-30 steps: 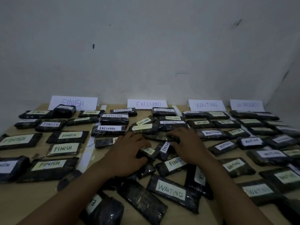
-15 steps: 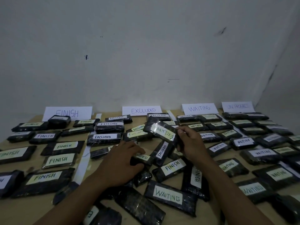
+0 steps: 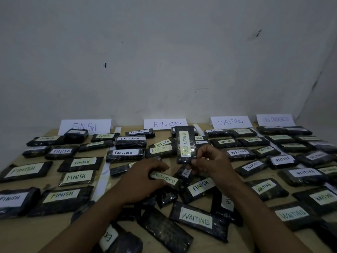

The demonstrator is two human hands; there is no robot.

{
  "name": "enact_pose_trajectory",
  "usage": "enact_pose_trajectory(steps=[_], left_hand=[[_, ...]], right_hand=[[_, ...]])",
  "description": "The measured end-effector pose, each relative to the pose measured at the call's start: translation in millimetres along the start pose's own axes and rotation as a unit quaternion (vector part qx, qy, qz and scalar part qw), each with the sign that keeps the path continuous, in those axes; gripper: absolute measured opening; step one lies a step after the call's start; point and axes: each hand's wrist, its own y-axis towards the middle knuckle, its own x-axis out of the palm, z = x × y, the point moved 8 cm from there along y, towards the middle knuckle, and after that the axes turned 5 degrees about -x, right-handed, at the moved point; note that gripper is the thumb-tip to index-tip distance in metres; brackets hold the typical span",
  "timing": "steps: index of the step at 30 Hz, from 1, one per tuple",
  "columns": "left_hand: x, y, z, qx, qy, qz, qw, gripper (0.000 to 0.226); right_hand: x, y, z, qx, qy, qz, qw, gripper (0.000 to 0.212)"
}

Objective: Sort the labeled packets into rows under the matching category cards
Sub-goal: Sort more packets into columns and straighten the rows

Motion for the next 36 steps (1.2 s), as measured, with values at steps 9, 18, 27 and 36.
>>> enact_pose_trajectory(steps=[9, 18, 27, 36], left_hand=[[-6, -3, 6, 0.003, -0.060, 0.012, 0.998, 0.034], [-10, -5, 11, 0.005, -0.085, 0.052, 0.995, 0.012], [-18, 2, -5, -0.047, -0.201, 0.053, 0.977, 0.015], [-40, 0, -19, -0.099, -0.290, 0.081, 0.948, 0.013]], right_hand=[[-8, 5, 11, -0.042, -0.343, 0.028, 0.938, 0.016], [1, 1, 3, -0.083, -0.344, -0.006, 0.935, 0.023], [23, -6, 3, -0.094, -0.281, -0.106, 0.949, 0.032], [21, -7, -12, -0.185, -0.269, -0.091, 0.941, 0.032]])
